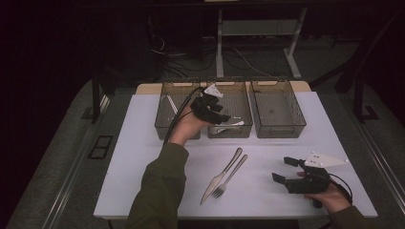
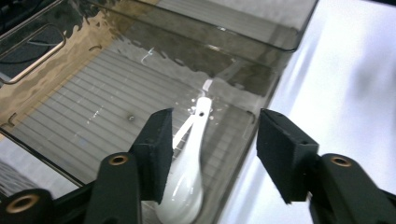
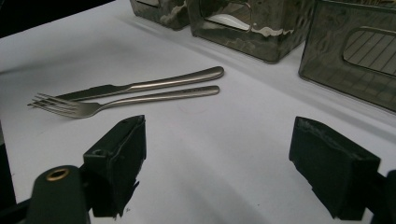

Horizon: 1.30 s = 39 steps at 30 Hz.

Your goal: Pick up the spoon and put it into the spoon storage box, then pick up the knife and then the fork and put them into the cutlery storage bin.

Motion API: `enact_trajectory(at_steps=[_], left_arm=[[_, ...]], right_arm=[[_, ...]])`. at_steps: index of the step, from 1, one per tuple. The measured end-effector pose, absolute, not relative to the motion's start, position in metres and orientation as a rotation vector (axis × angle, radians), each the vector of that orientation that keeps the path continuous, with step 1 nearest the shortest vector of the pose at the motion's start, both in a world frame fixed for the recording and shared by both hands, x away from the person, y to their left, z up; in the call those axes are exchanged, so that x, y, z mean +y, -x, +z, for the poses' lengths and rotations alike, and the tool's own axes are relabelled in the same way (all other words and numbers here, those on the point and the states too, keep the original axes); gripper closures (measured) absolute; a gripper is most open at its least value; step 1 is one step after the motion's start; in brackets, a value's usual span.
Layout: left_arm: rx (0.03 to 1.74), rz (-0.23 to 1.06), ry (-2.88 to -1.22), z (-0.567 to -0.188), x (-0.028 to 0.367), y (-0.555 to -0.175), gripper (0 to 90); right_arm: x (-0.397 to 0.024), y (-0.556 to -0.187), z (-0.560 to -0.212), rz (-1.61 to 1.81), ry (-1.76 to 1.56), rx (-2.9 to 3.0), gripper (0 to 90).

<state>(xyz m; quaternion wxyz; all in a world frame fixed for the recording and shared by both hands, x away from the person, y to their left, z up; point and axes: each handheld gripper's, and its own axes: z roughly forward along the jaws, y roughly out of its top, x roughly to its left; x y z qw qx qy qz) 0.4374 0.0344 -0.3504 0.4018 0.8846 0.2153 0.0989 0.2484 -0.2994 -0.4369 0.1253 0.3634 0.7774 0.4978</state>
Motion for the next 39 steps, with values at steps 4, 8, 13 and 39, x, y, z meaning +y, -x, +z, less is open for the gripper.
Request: enact_trajectory(at_steps=[4, 8, 13, 39], left_arm=[[0.563, 0.222, -2.184, -0.350, 0.043, -0.428, 41.7], [0.564, 0.211, -2.166, -0.350, 0.050, -0.414, 36.5], [0.560, 0.206, -2.137, -0.354, 0.058, -0.397, 31.5], [0.626, 0.237, -2.064, -0.396, 0.112, -0.318, 7.1]], right_arm=[[-0.301, -0.249, -0.437, 1.452, -1.065, 2.256, 19.1], [-0.300, -0.249, -0.437, 1.451, -1.064, 2.258, 19.1], [-0.301, -0.247, -0.437, 1.452, -1.064, 2.253, 19.1], [-0.303, -0.248, -0.437, 1.441, -1.093, 2.253, 19.1]])
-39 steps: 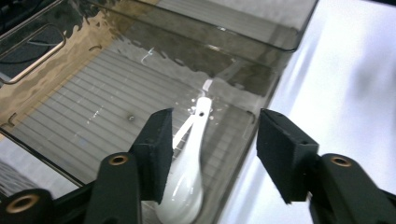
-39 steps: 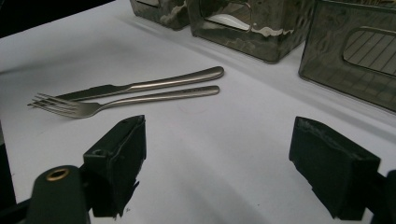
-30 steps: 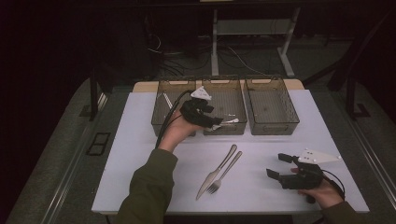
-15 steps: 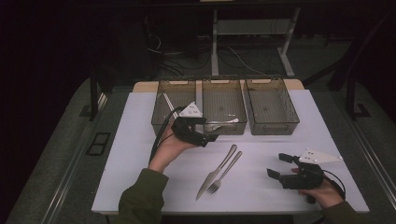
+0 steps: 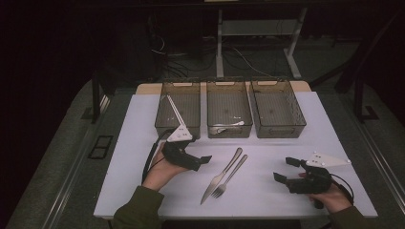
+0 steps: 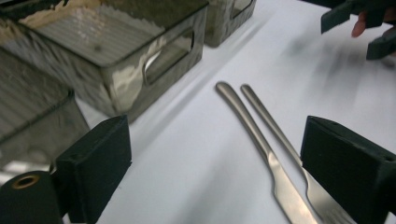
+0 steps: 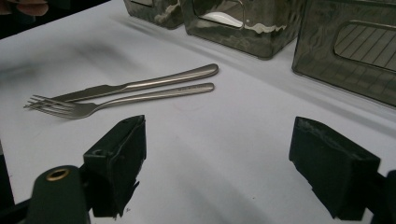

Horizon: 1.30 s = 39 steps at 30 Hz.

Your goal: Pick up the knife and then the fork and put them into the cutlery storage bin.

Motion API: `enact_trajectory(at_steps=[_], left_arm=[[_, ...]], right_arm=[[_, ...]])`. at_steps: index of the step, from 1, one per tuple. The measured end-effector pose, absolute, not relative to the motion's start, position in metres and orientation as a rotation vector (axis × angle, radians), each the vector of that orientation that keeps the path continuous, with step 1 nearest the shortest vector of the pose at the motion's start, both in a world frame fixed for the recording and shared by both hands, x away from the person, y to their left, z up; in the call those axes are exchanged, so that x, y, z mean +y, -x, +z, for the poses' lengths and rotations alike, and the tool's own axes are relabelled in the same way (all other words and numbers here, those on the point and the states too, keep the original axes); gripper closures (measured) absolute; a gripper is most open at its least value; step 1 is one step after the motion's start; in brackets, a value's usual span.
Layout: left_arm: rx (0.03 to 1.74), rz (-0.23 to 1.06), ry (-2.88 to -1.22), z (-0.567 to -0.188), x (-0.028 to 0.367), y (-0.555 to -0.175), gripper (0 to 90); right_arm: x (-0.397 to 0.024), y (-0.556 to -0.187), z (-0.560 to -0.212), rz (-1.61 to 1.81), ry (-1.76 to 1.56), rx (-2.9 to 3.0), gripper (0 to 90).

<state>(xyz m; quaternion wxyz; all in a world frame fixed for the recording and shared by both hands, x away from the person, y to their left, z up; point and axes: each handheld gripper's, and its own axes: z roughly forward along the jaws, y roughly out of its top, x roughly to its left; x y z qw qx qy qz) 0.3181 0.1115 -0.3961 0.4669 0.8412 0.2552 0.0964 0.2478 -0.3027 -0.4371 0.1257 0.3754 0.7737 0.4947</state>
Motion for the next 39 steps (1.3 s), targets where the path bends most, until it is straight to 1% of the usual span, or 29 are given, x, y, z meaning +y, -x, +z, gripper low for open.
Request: enact_trajectory(at_steps=[4, 7, 12, 17, 20, 22, 23, 27, 28, 31, 34, 36, 37, 39], left_arm=[[0.644, 0.244, -2.056, -0.402, 0.119, -0.310, 2.1], [0.654, 0.238, -2.054, -0.407, 0.123, -0.305, 0.0], [0.656, 0.227, -2.061, -0.413, 0.121, -0.302, 0.0], [0.642, 0.199, -2.098, -0.420, 0.110, -0.300, 0.8], [0.620, 0.188, -2.127, -0.423, 0.103, -0.298, 8.4], [0.604, 0.171, -2.138, -0.424, 0.099, -0.296, 17.1], [0.590, 0.155, -2.144, -0.425, 0.097, -0.295, 20.0], [0.528, 0.111, -2.170, -0.428, 0.088, -0.291, 43.4], [0.511, 0.095, -2.171, -0.429, 0.085, -0.290, 51.2], [0.481, 0.056, -2.185, -0.431, 0.077, -0.287, 69.4], [0.464, 0.048, -2.216, -0.433, 0.071, -0.284, 81.4], [0.466, 0.036, -2.219, -0.434, 0.068, -0.283, 87.4], [0.468, 0.028, -2.223, -0.435, 0.067, -0.283, 88.9], [0.470, 0.020, -2.234, -0.437, 0.064, -0.281, 88.9]], right_arm=[[-0.302, -0.248, -0.437, 1.434, -1.104, 2.259, 19.1], [-0.302, -0.247, -0.437, 1.437, -1.097, 2.259, 19.1], [-0.302, -0.247, -0.437, 1.435, -1.101, 2.261, 19.1], [-0.302, -0.247, -0.437, 1.434, -1.102, 2.261, 19.1], [-0.302, -0.247, -0.437, 1.433, -1.101, 2.261, 19.1], [-0.302, -0.247, -0.437, 1.431, -1.104, 2.263, 19.1], [-0.302, -0.247, -0.437, 1.431, -1.104, 2.262, 19.1], [-0.302, -0.247, -0.437, 1.430, -1.102, 2.263, 19.1], [-0.302, -0.247, -0.437, 1.431, -1.100, 2.263, 19.1], [-0.302, -0.247, -0.437, 1.431, -1.101, 2.262, 19.1], [-0.302, -0.247, -0.437, 1.430, -1.104, 2.262, 19.1], [-0.302, -0.247, -0.437, 1.429, -1.103, 2.263, 19.1], [-0.302, -0.247, -0.437, 1.428, -1.103, 2.263, 19.1], [-0.302, -0.247, -0.437, 1.429, -1.105, 2.263, 19.1]])
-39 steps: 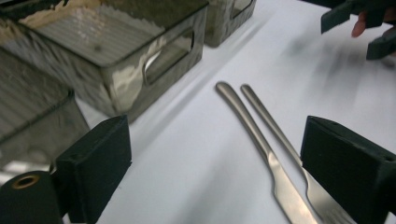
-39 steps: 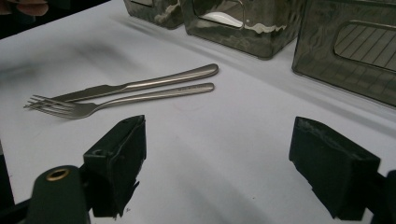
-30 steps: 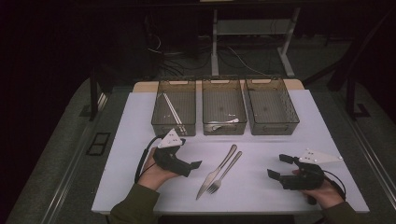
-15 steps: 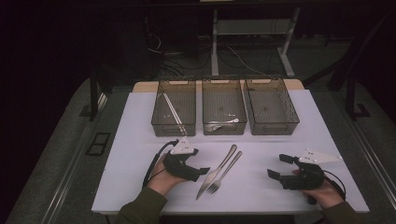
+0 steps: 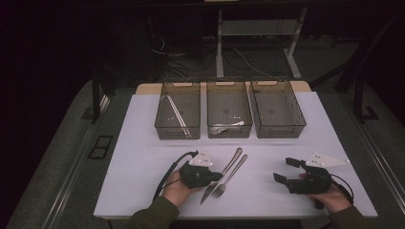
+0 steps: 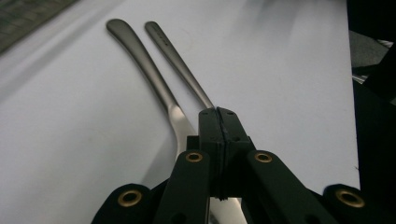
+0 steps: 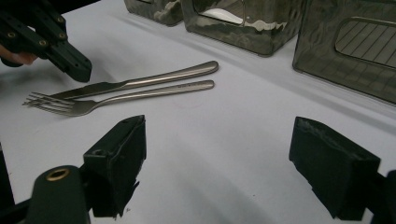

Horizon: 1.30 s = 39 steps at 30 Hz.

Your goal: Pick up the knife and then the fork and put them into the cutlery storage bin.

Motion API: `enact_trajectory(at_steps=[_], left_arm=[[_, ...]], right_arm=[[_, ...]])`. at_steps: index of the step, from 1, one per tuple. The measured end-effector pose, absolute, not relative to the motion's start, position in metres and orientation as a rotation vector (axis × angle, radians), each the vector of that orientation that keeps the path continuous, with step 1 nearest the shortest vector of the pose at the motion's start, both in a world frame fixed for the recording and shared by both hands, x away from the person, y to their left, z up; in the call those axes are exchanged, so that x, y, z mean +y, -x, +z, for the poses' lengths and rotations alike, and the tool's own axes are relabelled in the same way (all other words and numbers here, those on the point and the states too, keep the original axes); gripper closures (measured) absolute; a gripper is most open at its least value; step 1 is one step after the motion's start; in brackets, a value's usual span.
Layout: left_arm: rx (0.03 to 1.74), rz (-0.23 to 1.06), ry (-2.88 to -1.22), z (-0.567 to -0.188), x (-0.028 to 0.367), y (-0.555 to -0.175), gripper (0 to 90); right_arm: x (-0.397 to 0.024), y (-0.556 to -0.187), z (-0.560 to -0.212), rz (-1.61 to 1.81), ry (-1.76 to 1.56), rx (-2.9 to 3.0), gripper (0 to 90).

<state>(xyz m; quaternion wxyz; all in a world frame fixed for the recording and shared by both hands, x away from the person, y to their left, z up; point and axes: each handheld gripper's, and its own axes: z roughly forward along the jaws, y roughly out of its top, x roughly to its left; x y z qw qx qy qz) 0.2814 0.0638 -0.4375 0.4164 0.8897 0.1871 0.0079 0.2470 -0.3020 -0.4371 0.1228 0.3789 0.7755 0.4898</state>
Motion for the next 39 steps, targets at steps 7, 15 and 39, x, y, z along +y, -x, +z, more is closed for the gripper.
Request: enact_trajectory(at_steps=[7, 15, 39], left_arm=[[0.469, 0.024, -2.287, -0.445, 0.055, -0.279, 89.0], [0.463, 0.043, -2.311, -0.446, 0.052, -0.278, 89.1], [0.495, 0.231, -2.379, -0.443, 0.062, -0.286, 89.2]], right_arm=[[-0.302, -0.247, -0.437, 1.430, -1.106, 2.262, 19.1], [-0.302, -0.247, -0.437, 1.429, -1.106, 2.262, 19.1], [-0.302, -0.247, -0.437, 1.426, -1.100, 2.262, 19.1]])
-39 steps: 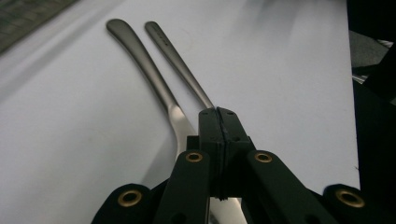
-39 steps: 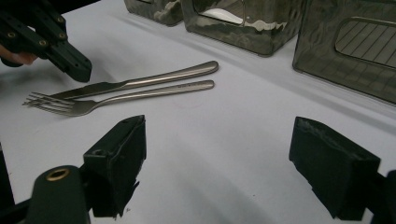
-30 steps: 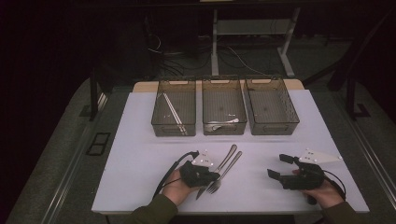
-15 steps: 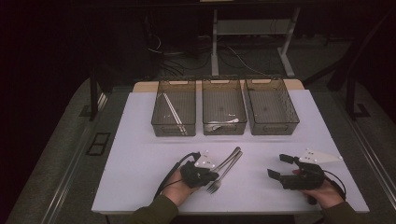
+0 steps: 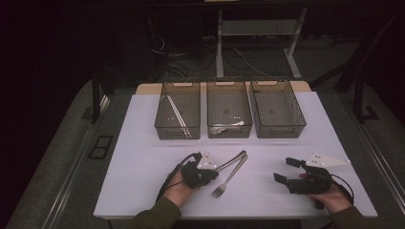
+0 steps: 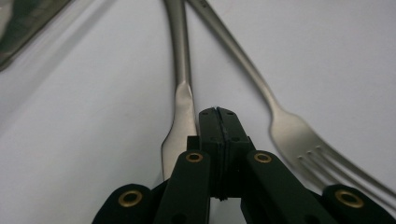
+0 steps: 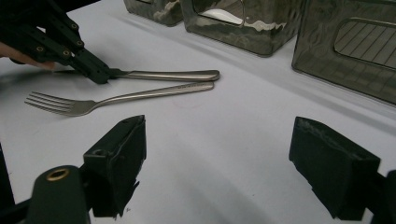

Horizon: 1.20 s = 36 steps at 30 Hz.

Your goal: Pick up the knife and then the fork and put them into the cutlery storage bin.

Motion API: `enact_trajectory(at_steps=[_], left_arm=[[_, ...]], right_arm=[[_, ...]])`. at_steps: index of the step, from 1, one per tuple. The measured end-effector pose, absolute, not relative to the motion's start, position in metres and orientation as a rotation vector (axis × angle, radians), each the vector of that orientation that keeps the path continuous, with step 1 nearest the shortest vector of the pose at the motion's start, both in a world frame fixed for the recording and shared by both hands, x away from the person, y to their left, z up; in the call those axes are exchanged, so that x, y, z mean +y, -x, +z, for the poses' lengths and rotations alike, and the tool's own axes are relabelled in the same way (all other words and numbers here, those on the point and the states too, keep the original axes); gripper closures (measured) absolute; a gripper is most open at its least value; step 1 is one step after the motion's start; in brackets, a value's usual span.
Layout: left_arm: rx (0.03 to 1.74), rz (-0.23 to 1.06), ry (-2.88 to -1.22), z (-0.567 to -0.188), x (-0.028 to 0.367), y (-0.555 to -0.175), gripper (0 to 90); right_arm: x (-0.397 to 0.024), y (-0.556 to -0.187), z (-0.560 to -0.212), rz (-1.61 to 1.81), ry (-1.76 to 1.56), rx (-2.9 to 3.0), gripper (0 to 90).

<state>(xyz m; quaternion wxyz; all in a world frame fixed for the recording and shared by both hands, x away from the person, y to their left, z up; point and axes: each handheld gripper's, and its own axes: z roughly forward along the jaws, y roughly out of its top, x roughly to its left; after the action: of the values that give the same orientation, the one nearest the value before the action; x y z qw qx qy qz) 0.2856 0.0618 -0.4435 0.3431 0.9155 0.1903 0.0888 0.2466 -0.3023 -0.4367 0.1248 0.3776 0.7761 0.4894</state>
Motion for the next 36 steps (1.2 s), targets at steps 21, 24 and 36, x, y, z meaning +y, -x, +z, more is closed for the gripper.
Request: enact_trajectory(at_steps=[21, 24, 36], left_arm=[[0.498, 0.175, -2.309, -0.432, 0.077, -0.315, 68.3], [0.485, 0.156, -2.297, -0.431, 0.071, -0.327, 63.4], [0.470, 0.103, -2.317, -0.448, 0.050, -0.346, 70.4]], right_arm=[[-0.301, -0.246, -0.436, 1.424, -1.100, 2.273, 19.1], [-0.302, -0.246, -0.436, 1.428, -1.097, 2.273, 19.1], [-0.303, -0.247, -0.437, 1.434, -1.105, 2.269, 19.1]])
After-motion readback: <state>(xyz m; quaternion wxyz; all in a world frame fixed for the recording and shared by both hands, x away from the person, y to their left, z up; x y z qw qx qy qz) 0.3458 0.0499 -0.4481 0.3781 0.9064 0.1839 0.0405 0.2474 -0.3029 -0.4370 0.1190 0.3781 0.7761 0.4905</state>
